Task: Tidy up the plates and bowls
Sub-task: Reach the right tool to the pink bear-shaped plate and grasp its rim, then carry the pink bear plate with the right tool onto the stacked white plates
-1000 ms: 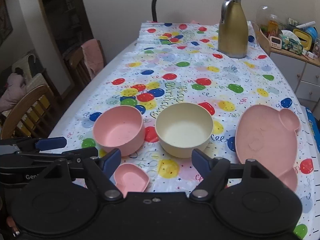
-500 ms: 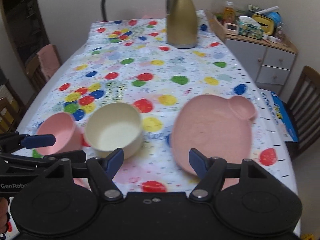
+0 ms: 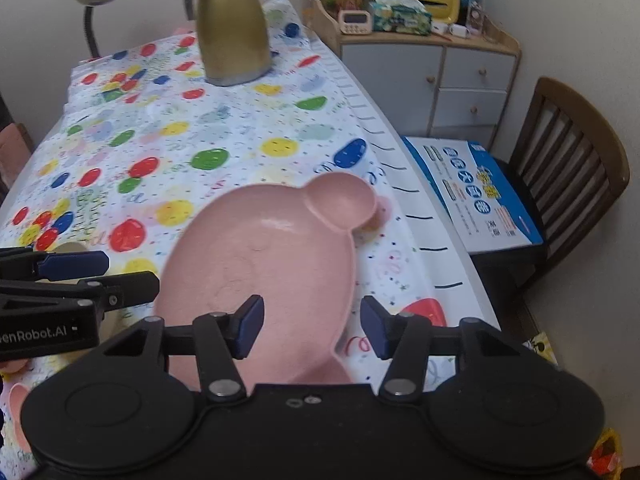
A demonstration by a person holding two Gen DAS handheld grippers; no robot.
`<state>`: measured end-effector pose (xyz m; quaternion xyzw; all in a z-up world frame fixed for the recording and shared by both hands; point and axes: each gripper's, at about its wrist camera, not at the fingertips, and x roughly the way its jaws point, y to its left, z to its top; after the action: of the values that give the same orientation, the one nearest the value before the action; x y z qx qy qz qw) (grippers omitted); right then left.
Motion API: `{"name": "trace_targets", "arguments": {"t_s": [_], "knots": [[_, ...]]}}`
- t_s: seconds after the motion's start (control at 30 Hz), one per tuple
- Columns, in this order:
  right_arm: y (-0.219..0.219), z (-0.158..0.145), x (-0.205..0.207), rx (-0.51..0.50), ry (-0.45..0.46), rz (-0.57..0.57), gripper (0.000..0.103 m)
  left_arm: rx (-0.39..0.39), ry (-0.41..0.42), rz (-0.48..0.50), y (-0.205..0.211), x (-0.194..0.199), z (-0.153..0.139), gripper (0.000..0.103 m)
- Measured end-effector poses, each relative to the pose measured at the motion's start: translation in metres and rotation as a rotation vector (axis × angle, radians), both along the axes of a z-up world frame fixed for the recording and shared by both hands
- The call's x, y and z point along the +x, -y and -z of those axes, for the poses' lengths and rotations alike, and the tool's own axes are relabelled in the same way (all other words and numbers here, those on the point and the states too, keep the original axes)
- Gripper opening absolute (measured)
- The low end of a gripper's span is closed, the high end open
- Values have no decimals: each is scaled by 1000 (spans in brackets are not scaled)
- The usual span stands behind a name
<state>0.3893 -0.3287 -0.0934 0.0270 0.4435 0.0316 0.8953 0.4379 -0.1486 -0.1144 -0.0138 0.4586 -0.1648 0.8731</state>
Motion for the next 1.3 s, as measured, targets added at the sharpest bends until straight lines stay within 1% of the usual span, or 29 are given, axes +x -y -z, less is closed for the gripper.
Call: {"name": "trace_targets", "arguments": {"t_s": [0.07,0.13,0.17,0.2,0.27,0.3,0.33,0.37,0.47,0.53,0.6,0.8,1.07,1.3], "knots": [[5,6,7,20,-19,12,43,-4,-25,4,3,8,6,57],[9,12,14,34,-36,23,39,3,-41,-6,4,15,11,49],[10,14,16,37,-42,27,38,1,-50,-10,4,18,13,47],[12,17,19,40,-48,35,38,-1,-60,-16,4,21,15,43],[15,22,24,49,-56,50,35,-18,-88,-32,3,28,20,37],[17,24,25,57,-59,59,34,-27,-98,-40,2,30,22,33],[20,27,28,73,-65,66,30,-29,-104,-48,2,32,23,31],[22,29,30,85,-74,70,23,-33,-110,-53,1,34,24,30],[25,34,35,108,-92,81,17,-23,-112,-54,2,35,26,25],[27,36,35,121,-96,80,12,-12,-114,-63,0,36,27,16],[28,36,35,141,-95,76,8,-20,-121,-73,-3,37,27,12],[30,35,34,148,-103,81,7,-65,-147,-88,-7,33,25,11],[39,21,20,144,-94,57,7,-60,-150,-83,1,10,11,11],[48,4,-5,160,-104,37,6,-53,-139,-110,9,-22,-13,11]]}}
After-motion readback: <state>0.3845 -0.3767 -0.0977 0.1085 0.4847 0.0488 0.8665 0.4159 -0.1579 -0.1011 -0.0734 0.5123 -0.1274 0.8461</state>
